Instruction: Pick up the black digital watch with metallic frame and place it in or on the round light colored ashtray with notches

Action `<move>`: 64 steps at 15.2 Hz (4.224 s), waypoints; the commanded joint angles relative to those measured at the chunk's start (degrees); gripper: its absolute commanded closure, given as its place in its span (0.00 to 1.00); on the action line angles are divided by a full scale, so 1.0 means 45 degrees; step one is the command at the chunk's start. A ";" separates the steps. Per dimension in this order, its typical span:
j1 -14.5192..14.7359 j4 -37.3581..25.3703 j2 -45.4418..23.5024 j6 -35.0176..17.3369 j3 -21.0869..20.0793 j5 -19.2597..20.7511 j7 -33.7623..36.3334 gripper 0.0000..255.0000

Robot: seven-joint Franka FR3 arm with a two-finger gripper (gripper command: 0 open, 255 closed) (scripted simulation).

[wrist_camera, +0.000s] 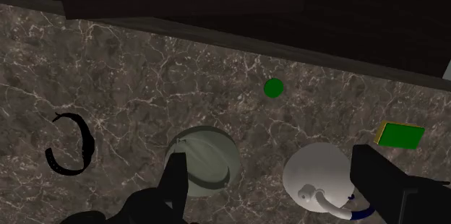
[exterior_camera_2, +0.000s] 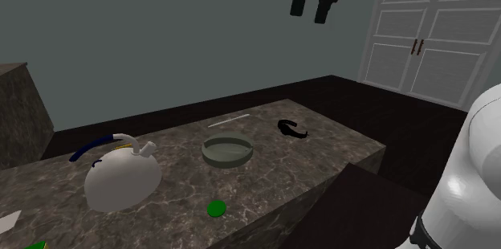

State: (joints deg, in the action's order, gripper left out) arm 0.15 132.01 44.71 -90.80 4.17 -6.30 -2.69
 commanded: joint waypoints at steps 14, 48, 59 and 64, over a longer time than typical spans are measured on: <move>-0.0626 0.2378 -0.2724 -0.5033 0.1912 0.0796 -0.2284 0.00; -0.2315 -0.2108 -1.6216 -1.2570 0.3102 -0.6205 -1.0665 0.00; -0.2316 -0.2106 -1.6213 -1.2569 0.3102 -0.6203 -1.0664 1.00; -0.2317 -0.2108 -1.6216 -1.2570 0.3102 -0.6204 -1.0666 1.00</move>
State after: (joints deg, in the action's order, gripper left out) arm -10.28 122.53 -28.26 -147.37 18.14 -34.22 -50.69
